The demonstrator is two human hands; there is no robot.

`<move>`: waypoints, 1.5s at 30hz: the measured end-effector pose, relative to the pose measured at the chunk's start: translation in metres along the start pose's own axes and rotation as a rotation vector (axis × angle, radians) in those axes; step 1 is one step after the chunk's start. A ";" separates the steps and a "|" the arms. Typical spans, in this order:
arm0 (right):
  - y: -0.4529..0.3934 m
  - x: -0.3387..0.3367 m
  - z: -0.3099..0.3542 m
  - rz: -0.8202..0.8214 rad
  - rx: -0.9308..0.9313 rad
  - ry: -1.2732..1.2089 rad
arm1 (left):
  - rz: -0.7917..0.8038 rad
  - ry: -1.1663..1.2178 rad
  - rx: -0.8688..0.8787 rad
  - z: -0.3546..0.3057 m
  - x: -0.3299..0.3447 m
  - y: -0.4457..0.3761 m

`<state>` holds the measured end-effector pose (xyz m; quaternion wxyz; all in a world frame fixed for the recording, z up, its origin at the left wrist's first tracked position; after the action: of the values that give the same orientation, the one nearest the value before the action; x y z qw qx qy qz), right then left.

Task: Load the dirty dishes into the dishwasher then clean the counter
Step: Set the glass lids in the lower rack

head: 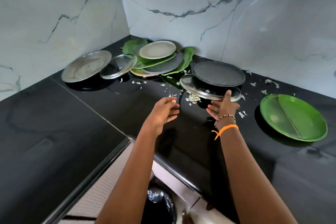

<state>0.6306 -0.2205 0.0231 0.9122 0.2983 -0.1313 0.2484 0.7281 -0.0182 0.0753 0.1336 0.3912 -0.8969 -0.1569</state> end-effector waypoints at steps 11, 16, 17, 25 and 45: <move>0.003 -0.001 -0.014 0.023 0.085 -0.138 | 0.053 0.176 -0.180 0.010 0.016 -0.035; 0.023 0.005 -0.039 -0.001 0.086 -0.155 | 0.065 0.177 -0.173 0.013 0.001 -0.030; 0.028 0.009 -0.045 0.006 0.086 -0.163 | 0.055 0.191 -0.168 0.013 -0.002 -0.028; 0.056 0.068 -0.074 0.162 -0.019 -0.105 | -0.163 0.377 0.000 0.012 -0.067 0.006; -0.028 0.379 -0.140 0.445 0.140 0.451 | -0.677 0.359 0.330 -0.037 -0.337 0.100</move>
<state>0.9775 -0.0127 0.0463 0.8189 0.2616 0.0294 0.5100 0.8971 0.2904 0.1081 0.1642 0.7011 -0.6934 0.0247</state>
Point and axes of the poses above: each hand's wrist, its own y-axis away from the middle knuckle, its own x-axis out of the palm, z = x × y, the point moved 10 cm from there along -y, towards the middle knuckle, and after that the axes turned 9 degrees about z, right-handed, at the moved point
